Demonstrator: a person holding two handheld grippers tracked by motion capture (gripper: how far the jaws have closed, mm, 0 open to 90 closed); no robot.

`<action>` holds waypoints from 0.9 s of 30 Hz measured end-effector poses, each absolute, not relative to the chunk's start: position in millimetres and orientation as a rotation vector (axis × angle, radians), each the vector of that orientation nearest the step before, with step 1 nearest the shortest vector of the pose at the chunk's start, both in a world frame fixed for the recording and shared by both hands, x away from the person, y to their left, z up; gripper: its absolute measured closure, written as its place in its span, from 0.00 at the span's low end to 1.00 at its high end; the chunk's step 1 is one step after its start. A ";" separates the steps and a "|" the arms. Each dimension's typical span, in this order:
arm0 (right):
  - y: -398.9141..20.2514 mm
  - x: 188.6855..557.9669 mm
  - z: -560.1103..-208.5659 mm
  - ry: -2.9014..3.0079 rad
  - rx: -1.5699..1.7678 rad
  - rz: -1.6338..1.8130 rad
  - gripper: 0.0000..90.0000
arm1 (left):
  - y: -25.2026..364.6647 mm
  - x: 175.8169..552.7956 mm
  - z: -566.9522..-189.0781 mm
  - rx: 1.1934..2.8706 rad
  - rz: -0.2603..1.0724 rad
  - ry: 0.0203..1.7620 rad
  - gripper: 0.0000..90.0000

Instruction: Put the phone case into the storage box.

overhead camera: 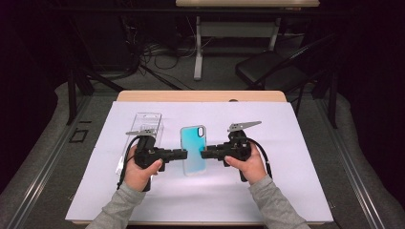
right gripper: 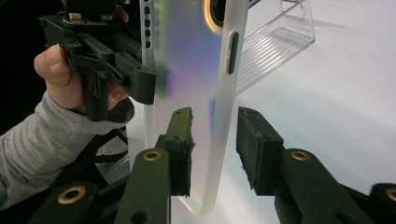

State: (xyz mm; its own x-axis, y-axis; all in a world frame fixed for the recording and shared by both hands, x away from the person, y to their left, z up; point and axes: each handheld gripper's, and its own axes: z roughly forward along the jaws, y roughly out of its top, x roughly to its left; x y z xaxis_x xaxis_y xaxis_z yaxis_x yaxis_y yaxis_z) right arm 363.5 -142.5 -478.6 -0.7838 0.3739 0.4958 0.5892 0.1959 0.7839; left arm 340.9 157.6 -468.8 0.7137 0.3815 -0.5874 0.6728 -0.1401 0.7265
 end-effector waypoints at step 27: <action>-145.8 366.3 -480.9 -2.228 -0.933 -1.628 0.91 | 157.9 341.1 -469.1 1.758 -0.313 0.832 0.91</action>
